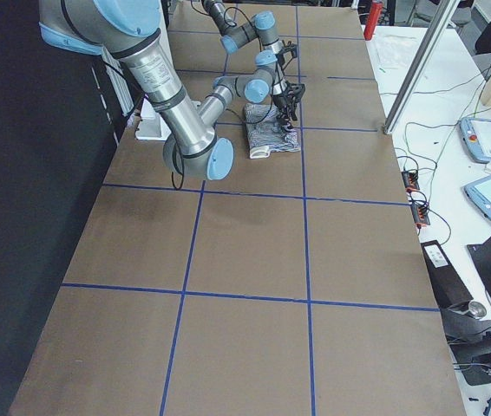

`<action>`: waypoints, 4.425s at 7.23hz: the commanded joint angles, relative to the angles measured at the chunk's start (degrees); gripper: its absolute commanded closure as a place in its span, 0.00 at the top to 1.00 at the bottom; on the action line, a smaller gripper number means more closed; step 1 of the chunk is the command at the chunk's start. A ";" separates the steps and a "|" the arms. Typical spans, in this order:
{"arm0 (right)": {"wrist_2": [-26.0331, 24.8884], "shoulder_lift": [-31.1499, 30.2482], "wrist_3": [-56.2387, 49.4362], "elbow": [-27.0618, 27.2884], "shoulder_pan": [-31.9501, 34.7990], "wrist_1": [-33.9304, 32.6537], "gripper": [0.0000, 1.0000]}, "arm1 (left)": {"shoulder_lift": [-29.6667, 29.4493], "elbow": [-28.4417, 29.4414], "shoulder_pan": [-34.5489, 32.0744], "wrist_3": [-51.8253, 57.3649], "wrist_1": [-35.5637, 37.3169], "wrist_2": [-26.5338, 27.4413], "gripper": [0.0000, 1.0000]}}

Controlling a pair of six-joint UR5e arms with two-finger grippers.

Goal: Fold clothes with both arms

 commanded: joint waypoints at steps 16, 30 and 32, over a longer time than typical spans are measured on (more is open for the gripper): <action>-7.83 5.99 -24.77 -16.74 1.68 8.67 1.00 | 2.78 -0.44 -9.62 16.56 -0.99 -11.39 1.00; 10.03 4.44 -23.98 -11.85 12.08 8.76 1.00 | -4.25 11.33 3.03 7.07 -0.11 1.71 1.00; 9.94 4.09 -23.98 -11.77 12.08 8.85 1.00 | -4.78 13.26 1.20 7.42 -0.11 1.71 1.00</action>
